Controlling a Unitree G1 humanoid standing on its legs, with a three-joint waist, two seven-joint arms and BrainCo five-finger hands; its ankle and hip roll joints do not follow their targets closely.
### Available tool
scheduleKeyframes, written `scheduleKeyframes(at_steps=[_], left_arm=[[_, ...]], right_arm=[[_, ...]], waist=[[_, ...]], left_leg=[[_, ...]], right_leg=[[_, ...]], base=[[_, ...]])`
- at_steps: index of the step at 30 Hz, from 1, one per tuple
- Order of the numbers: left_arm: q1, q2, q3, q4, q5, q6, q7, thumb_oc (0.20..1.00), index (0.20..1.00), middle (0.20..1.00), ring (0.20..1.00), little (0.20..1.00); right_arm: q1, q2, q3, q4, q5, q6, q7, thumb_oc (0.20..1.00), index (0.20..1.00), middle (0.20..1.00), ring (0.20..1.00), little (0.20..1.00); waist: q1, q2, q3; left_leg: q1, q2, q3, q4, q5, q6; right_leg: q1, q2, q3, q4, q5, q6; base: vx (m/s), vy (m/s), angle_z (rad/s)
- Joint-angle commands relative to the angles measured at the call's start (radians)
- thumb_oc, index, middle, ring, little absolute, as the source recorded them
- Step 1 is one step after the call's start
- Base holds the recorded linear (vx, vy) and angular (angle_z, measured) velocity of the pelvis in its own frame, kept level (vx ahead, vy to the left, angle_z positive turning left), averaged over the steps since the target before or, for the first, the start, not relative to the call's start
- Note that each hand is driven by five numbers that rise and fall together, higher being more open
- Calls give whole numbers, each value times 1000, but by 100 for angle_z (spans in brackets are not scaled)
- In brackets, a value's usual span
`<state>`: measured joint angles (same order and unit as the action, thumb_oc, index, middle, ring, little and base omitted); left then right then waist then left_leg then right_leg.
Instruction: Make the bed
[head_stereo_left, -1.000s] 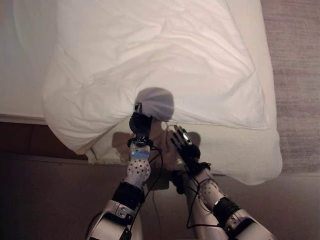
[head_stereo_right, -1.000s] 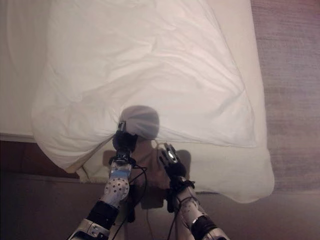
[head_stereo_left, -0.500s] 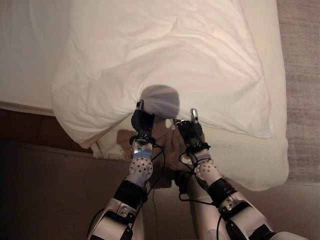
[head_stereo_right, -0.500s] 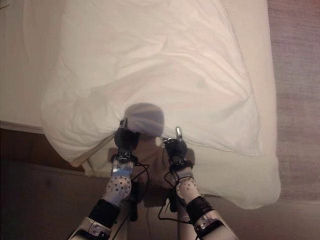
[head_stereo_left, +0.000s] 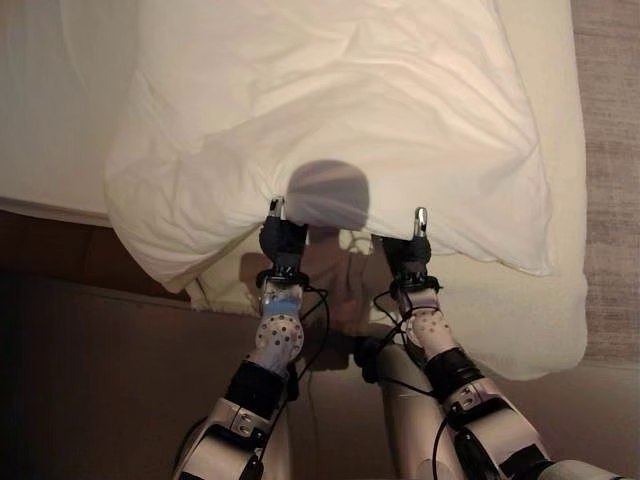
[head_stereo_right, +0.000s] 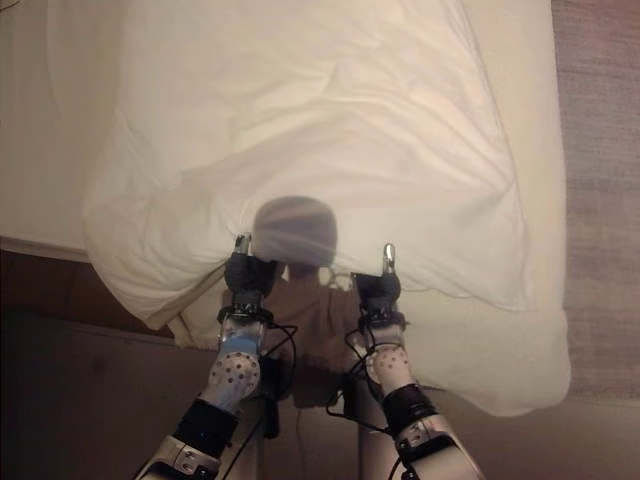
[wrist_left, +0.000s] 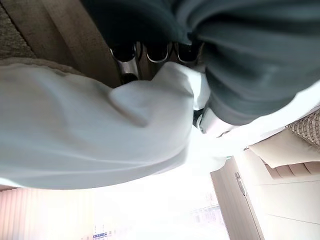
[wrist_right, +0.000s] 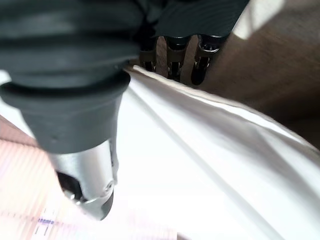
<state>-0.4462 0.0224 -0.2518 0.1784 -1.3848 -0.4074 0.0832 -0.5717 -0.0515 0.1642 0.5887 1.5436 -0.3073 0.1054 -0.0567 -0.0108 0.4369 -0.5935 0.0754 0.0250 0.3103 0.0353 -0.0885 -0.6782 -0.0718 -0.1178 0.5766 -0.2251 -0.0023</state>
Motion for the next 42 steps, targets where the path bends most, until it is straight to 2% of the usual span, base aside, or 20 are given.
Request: scheduleKeyframes(at_steps=[1,6,11,19,32,40,41,42], left_arm=[[6,75,173,-152,103,-133,6,200,200,200,200,200],[4,90,213,-169,128,-151,46,200,200,200,200,200],[18,110,253,-180,164,-155,90,200,200,200,200,200],[32,126,278,-195,184,-158,106,200,200,200,200,200],[35,139,294,-204,215,-159,132,200,200,200,200,200],[34,138,291,-214,224,-156,141,200,200,200,200,200],[35,137,290,-216,225,-154,137,200,200,200,200,200],[35,135,292,-213,225,-155,133,200,200,200,200,200]], right_arm=[[18,-121,-174,76,28,-45,-59,1000,1000,1000,1000,1000],[1,-173,-221,124,33,-36,-96,1000,1000,1000,1000,1000],[14,-211,-272,110,32,-58,-150,1000,1000,1000,1000,1000],[26,-266,-327,115,35,-66,-178,1000,1000,1000,1000,1000],[47,-322,-376,135,37,-63,-183,1000,1000,1000,1000,1000],[46,-321,-361,118,17,-53,-178,1000,1000,1000,1000,1000],[46,-318,-349,110,7,-45,-171,235,235,235,235,235],[46,-316,-343,107,2,-38,-156,200,200,200,200,200]], waist=[[24,20,-106],[25,18,-103],[20,13,-101],[11,7,-105],[2,6,-98],[-1,7,-102],[-1,8,-102],[-1,8,-101]], left_leg=[[-56,-39,9,78,-62,39],[-53,-37,13,81,-66,39],[-58,-32,23,94,-74,39],[-59,-28,27,95,-76,38],[-64,-23,35,97,-79,38],[-75,-24,35,103,-77,38],[-73,-25,35,97,-75,38],[-72,-25,34,90,-72,39]], right_leg=[[24,18,44,-164,170,100],[23,19,49,-160,168,101],[13,18,56,-150,168,103],[7,21,62,-144,166,102],[-3,25,71,-141,168,105],[-13,25,72,-142,173,105],[-15,27,72,-142,176,106],[-13,28,73,-147,178,106]], base=[[0,0,0],[4,2,-1],[3,3,-1],[6,1,-3],[1,-2,-3],[0,0,0],[0,0,0],[0,0,0]])
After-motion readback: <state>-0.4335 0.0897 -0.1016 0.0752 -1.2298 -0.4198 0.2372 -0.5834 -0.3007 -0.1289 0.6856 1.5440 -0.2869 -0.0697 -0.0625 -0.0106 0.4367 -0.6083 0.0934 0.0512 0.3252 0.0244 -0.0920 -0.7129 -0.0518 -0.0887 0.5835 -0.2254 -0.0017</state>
